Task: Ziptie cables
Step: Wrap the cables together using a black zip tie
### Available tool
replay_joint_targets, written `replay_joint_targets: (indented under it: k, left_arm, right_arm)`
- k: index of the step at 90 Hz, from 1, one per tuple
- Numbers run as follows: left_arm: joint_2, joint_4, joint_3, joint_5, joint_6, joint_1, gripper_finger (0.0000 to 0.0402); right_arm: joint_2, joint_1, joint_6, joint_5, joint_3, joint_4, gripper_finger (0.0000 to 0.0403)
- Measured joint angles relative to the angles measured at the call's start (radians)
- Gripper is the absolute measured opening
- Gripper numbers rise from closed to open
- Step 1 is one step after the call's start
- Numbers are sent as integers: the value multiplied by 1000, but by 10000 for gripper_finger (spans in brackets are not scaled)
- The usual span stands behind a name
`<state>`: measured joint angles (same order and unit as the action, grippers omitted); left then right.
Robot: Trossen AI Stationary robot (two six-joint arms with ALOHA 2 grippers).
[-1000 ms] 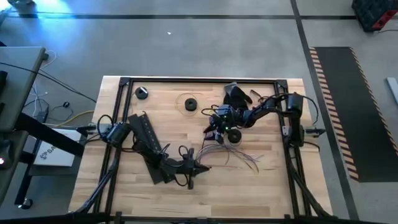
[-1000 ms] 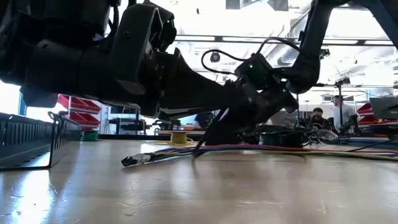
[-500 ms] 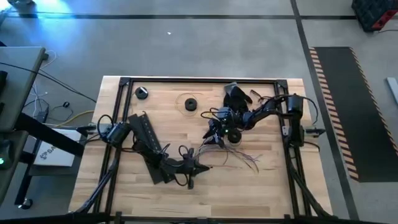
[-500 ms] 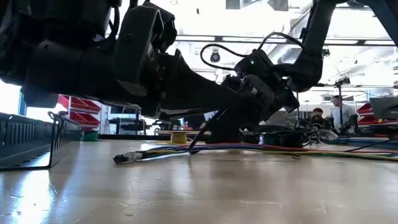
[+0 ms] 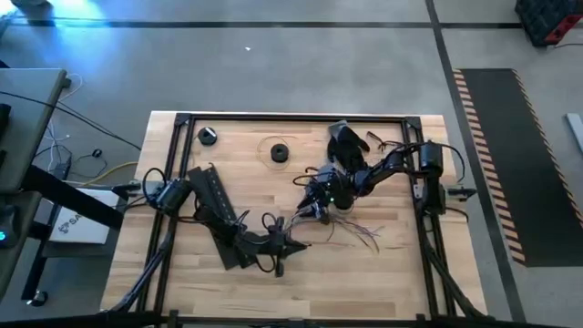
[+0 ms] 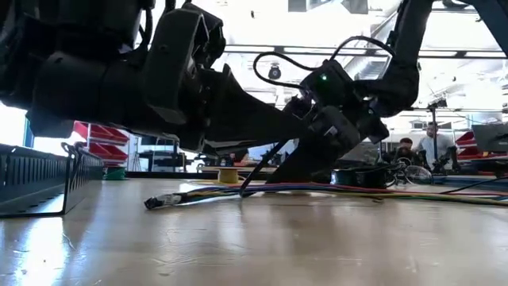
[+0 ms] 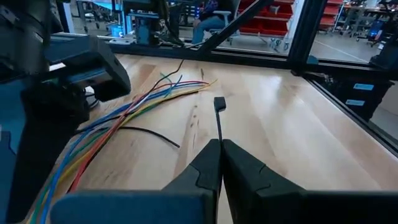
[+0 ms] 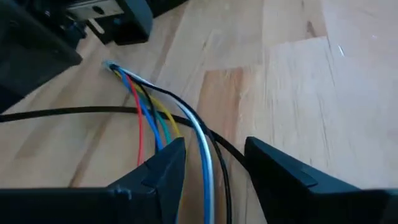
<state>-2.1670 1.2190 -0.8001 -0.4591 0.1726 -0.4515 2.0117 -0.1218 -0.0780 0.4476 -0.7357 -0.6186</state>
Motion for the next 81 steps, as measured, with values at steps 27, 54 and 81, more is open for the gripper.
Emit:
replay_joint_targets:
  k: [27,54,81]
  left_arm:
    - [0,0,0,-3,0,1,0]
    - [0,-13,0,-7,7,1,0]
    - [0,-18,0,-22,8,4,0]
  right_arm:
    - [-2,27,-117,-73,0,6,179]
    - [-10,6,-316,-62,1,-107,134]
    - [-1,86,-351,-181,3,-177,132]
